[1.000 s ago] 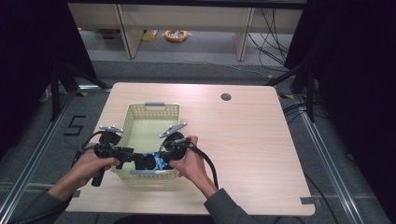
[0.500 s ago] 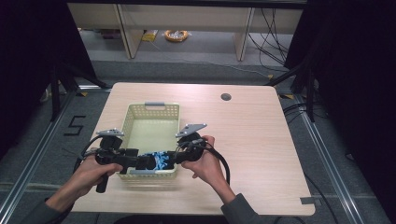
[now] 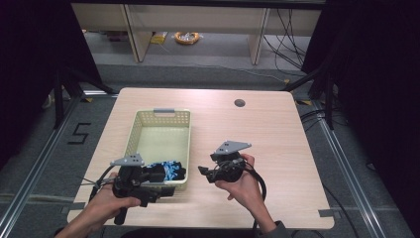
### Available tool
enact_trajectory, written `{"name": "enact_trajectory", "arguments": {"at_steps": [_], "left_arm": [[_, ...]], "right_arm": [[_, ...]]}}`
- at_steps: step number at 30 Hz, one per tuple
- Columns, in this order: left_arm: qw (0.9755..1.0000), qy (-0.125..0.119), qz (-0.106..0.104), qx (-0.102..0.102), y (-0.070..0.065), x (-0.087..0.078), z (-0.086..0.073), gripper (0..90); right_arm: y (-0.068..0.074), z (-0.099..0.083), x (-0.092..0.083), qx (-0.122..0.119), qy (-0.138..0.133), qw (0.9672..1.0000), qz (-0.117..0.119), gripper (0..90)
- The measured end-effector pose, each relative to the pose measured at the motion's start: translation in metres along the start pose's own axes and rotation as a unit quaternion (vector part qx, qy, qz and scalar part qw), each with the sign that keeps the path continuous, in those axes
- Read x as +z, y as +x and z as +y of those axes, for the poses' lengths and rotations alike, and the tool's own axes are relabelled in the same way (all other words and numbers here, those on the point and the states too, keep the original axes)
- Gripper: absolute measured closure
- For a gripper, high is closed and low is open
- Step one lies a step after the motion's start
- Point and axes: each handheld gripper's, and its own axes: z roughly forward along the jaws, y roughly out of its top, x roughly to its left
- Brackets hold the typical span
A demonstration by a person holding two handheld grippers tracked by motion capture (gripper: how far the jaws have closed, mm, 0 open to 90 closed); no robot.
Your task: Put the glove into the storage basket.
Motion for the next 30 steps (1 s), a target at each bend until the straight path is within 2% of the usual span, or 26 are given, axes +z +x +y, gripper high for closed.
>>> {"name": "enact_trajectory", "arguments": {"at_steps": [1, 2, 3, 4, 6, 7, 8, 12, 13, 17, 18, 20, 22, 23, 24, 25, 27, 28, 29, 30], "left_arm": [[1.0000, 0.004, -0.005, 0.004, -0.003, 0.002, -0.002, 28.8], [0.9999, 0.003, -0.005, 0.009, -0.005, 0.004, -0.004, 28.6], [0.9999, 0.002, -0.008, 0.013, -0.007, 0.006, -0.006, 28.4], [0.9998, 0.001, 0.000, 0.021, -0.010, 0.008, -0.008, 28.1], [0.9996, -0.001, 0.003, 0.028, -0.013, 0.012, -0.012, 27.3], [0.9993, -0.003, 0.005, 0.037, -0.013, 0.014, -0.014, 27.2], [0.9993, -0.005, 0.003, 0.038, -0.013, 0.017, -0.017, 27.1], [0.9988, -0.014, 0.013, 0.045, -0.017, 0.025, -0.027, 26.4], [0.9983, -0.016, 0.008, 0.056, -0.017, 0.026, -0.029, 26.2], [0.9984, -0.014, 0.012, 0.054, -0.022, 0.030, -0.039, 25.3], [0.9980, -0.012, 0.010, 0.061, -0.022, 0.029, -0.041, 25.0], [0.9974, -0.012, 0.017, 0.069, -0.024, 0.030, -0.045, 24.6], [0.9975, -0.012, 0.018, 0.068, -0.025, 0.033, -0.050, 24.2], [0.9968, -0.008, 0.020, 0.077, -0.025, 0.033, -0.051, 24.0], [0.9967, -0.013, 0.017, 0.078, -0.025, 0.034, -0.053, 24.1], [0.9965, -0.012, 0.012, 0.082, -0.024, 0.035, -0.054, 24.2], [0.9966, -0.015, 0.014, 0.079, -0.023, 0.036, -0.058, 23.9], [0.9962, -0.011, 0.020, 0.083, -0.023, 0.037, -0.059, 23.6], [0.9960, -0.009, 0.018, 0.087, -0.022, 0.037, -0.060, 23.2], [0.9947, 0.002, 0.026, 0.100, -0.021, 0.035, -0.060, 22.9]], "right_arm": [[0.000, -0.002, -0.003, 0.005, 0.010, 0.9999, 0.003, 40.8], [-0.001, -0.005, -0.003, -0.007, 0.009, 0.9999, 0.004, 40.8], [-0.002, -0.007, -0.004, -0.008, 0.011, 0.9999, 0.004, 40.6], [-0.001, -0.010, -0.005, -0.005, 0.011, 0.9999, 0.005, 40.2], [-0.003, -0.014, -0.006, -0.013, 0.007, 0.9998, 0.009, 39.3], [-0.002, -0.016, -0.009, 0.001, 0.010, 0.9999, 0.002, 38.7], [-0.003, -0.018, -0.009, -0.003, 0.005, 1.0000, 0.006, 38.3], [-0.005, -0.024, -0.015, 0.017, -0.004, 0.9998, -0.005, 37.5], [-0.007, -0.025, -0.016, 0.011, -0.006, 0.9999, -0.004, 37.5], [-0.007, -0.032, -0.021, 0.019, -0.012, 0.9997, -0.005, 37.4], [-0.006, -0.035, -0.022, 0.026, -0.009, 0.9996, -0.005, 37.4], [-0.007, -0.039, -0.023, 0.019, -0.016, 0.9997, 0.000, 37.5], [-0.006, -0.044, -0.025, 0.024, -0.026, 0.9994, -0.005, 37.7], [-0.005, -0.046, -0.027, 0.031, -0.023, 0.9992, -0.004, 37.7], [-0.006, -0.048, -0.026, 0.026, -0.030, 0.9992, -0.008, 37.7], [-0.006, -0.051, -0.026, 0.025, -0.035, 0.9991, 0.003, 37.7], [-0.004, -0.055, -0.027, 0.036, -0.030, 0.9989, 0.002, 37.6], [-0.005, -0.057, -0.027, 0.028, -0.028, 0.9992, 0.000, 37.6], [-0.005, -0.059, -0.026, 0.029, -0.032, 0.9990, 0.008, 37.6], [-0.005, -0.061, -0.026, 0.029, -0.033, 0.9990, 0.009, 37.6]]}}
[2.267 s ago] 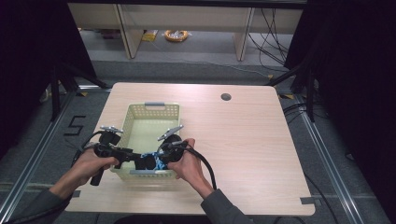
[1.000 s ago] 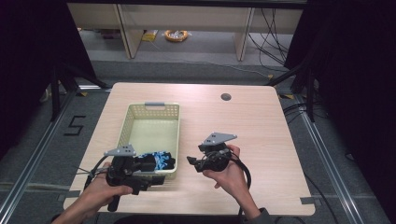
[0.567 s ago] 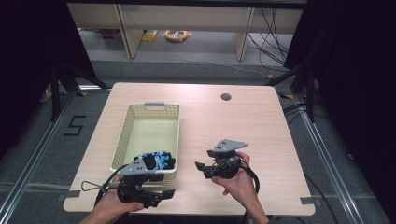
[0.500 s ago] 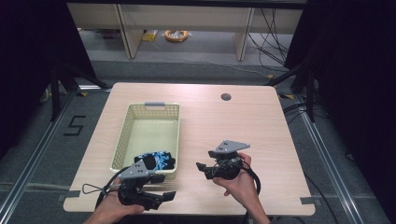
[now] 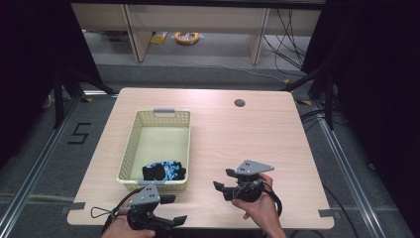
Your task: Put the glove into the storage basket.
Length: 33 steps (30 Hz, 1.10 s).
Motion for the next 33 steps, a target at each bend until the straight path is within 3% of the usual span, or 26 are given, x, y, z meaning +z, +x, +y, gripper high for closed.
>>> {"name": "enact_trajectory", "arguments": {"at_steps": [2, 3, 6, 7, 8, 9, 11, 13, 14, 15, 16, 17, 18, 20, 22, 23, 24, 25, 26, 29, 33], "left_arm": [[0.9997, -0.017, -0.008, -0.013, -0.001, 0.002, -0.003, 22.4], [0.9998, -0.011, -0.006, -0.015, -0.001, 0.001, -0.004, 22.2], [0.9998, -0.013, -0.006, -0.015, 0.000, 0.001, -0.008, 21.5], [0.9997, -0.008, 0.002, -0.024, -0.001, 0.001, -0.008, 21.3], [1.0000, -0.002, 0.003, 0.001, 0.003, 0.000, -0.009, 21.0], [0.9999, -0.008, 0.001, -0.011, 0.001, 0.002, -0.011, 20.8], [0.9999, -0.007, 0.003, -0.008, 0.003, 0.002, -0.013, 20.5], [1.0000, -0.006, 0.004, -0.004, 0.004, 0.003, -0.015, 20.3], [1.0000, -0.004, 0.001, -0.005, 0.004, 0.002, -0.016, 20.2], [0.9998, -0.006, 0.003, -0.021, 0.003, 0.003, -0.017, 20.2], [1.0000, 0.005, 0.007, -0.002, 0.005, 0.001, -0.017, 20.2], [0.9999, -0.007, 0.008, -0.004, 0.005, 0.003, -0.019, 20.2], [1.0000, 0.002, 0.009, -0.003, 0.005, 0.002, -0.020, 20.1], [0.9998, 0.007, 0.016, 0.008, 0.007, 0.002, -0.022, 20.1], [0.9998, -0.001, 0.015, -0.015, 0.004, 0.005, -0.026, 20.2], [0.9998, 0.003, 0.012, -0.014, 0.004, 0.005, -0.026, 20.2], [0.9999, 0.006, 0.015, 0.004, 0.006, 0.004, -0.027, 20.2], [0.9999, 0.004, 0.014, -0.003, 0.005, 0.005, -0.028, 20.2], [0.9999, 0.008, 0.015, 0.002, 0.006, 0.005, -0.029, 20.3], [0.9997, 0.006, 0.022, 0.004, 0.006, 0.007, -0.032, 20.5], [0.9997, 0.008, 0.023, 0.002, 0.006, 0.007, -0.034, 20.5]], "right_arm": [[0.000, -0.004, 0.000, 0.003, 0.002, 1.0000, 0.001, 37.4], [0.003, -0.007, -0.002, 0.015, 0.008, 0.9998, -0.004, 37.4], [0.000, -0.012, -0.002, 0.007, 0.002, 1.0000, 0.002, 36.9], [0.000, -0.014, -0.003, 0.005, 0.000, 1.0000, 0.005, 36.9], [0.000, -0.016, -0.003, 0.004, -0.002, 1.0000, 0.005, 36.9], [0.001, -0.017, -0.004, 0.005, -0.003, 0.9999, 0.008, 36.5], [0.003, -0.020, -0.006, 0.011, -0.002, 0.9999, 0.003, 35.7], [0.003, -0.023, -0.005, 0.004, -0.005, 0.9999, 0.014, 33.9], [0.004, -0.024, -0.007, 0.004, 0.001, 1.0000, 0.007, 33.4], [0.005, -0.026, -0.006, 0.006, -0.005, 0.9999, 0.010, 32.1], [0.005, -0.027, -0.008, 0.003, 0.001, 1.0000, 0.006, 31.1], [0.007, -0.028, -0.008, 0.012, 0.001, 0.9999, 0.008, 30.1], [0.005, -0.029, -0.008, 0.001, 0.000, 0.9999, 0.010, 29.3], [0.006, -0.032, -0.008, 0.003, -0.007, 0.9999, 0.015, 27.0], [0.007, -0.034, -0.009, 0.001, -0.005, 0.9999, 0.010, 24.7], [0.010, -0.036, -0.010, 0.012, 0.004, 0.9998, 0.015, 24.4], [0.011, -0.037, -0.010, 0.012, -0.002, 0.9999, 0.010, 24.3], [0.009, -0.038, -0.010, -0.003, -0.002, 0.9999, 0.015, 24.1], [0.010, -0.039, -0.009, 0.000, -0.004, 0.9997, 0.023, 24.0], [0.011, -0.043, -0.010, -0.006, 0.000, 0.9998, 0.017, 23.8], [0.015, -0.048, -0.012, 0.003, 0.013, 0.9998, 0.015, 23.3]]}}
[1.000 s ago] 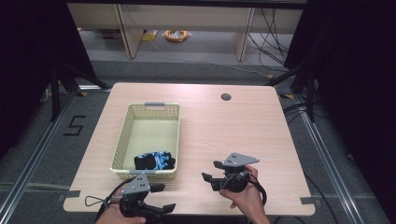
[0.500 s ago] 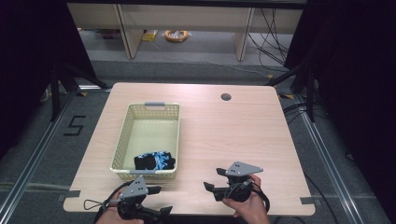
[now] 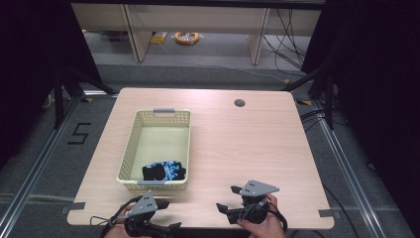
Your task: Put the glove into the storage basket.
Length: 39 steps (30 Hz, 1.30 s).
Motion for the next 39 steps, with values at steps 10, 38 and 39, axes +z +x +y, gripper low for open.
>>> {"name": "enact_trajectory", "arguments": {"at_steps": [10, 38, 39], "left_arm": [[0.9998, 0.006, 0.015, -0.007, -0.002, 0.002, -0.007, 15.7], [0.9992, 0.023, 0.033, 0.006, -0.003, 0.004, -0.011, 15.4], [0.9990, 0.024, 0.036, 0.012, -0.003, 0.003, -0.011, 15.4]], "right_arm": [[0.005, -0.015, -0.002, 0.011, 0.013, 0.9998, 0.004, 19.2], [0.006, -0.035, -0.012, -0.006, 0.052, 0.9983, -0.026, 18.6], [0.005, -0.035, -0.012, -0.006, 0.052, 0.9983, -0.028, 18.6]]}}
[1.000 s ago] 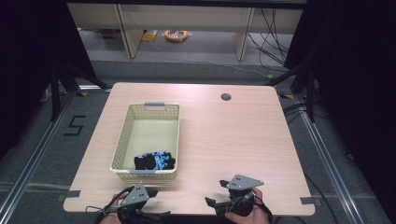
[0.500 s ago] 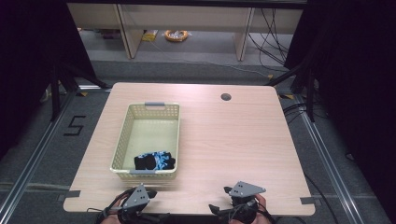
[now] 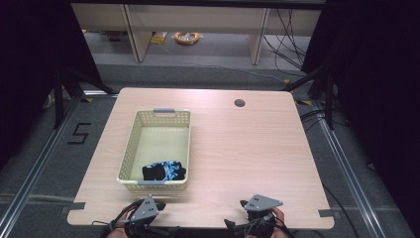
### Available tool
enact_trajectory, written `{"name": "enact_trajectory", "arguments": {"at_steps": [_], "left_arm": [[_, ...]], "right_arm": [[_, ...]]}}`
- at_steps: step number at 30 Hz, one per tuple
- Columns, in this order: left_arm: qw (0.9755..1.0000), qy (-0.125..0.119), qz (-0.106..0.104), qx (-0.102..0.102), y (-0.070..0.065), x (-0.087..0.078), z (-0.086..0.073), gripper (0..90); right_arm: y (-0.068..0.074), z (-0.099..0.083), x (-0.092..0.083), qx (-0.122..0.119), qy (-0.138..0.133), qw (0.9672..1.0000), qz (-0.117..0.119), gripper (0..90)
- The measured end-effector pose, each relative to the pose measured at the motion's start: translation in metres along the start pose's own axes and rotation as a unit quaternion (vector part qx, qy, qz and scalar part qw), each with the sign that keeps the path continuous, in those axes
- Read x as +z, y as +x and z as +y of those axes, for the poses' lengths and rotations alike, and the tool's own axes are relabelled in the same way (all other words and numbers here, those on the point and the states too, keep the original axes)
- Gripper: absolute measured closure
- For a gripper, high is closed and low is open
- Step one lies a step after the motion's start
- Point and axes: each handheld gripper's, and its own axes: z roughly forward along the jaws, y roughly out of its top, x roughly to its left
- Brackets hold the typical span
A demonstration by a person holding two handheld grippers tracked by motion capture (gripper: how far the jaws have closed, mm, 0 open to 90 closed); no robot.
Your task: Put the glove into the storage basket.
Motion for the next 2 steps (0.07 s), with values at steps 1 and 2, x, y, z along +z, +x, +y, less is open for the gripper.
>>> {"name": "enact_trajectory", "arguments": {"at_steps": [1, 2], "left_arm": [[1.0000, 0.001, -0.001, -0.004, -0.0003, 0.0000, -0.0002, 15.4], [1.0000, 0.001, -0.001, -0.004, -0.0003, 0.0002, -0.0002, 15.4]], "right_arm": [[-0.0004, -0.0001, 0.0005, 0.002, 0.001, 1.0000, 0.007, 18.6], [-0.0002, -0.0003, 0.0003, 0.002, 0.000, 1.0000, 0.000, 18.6]]}}
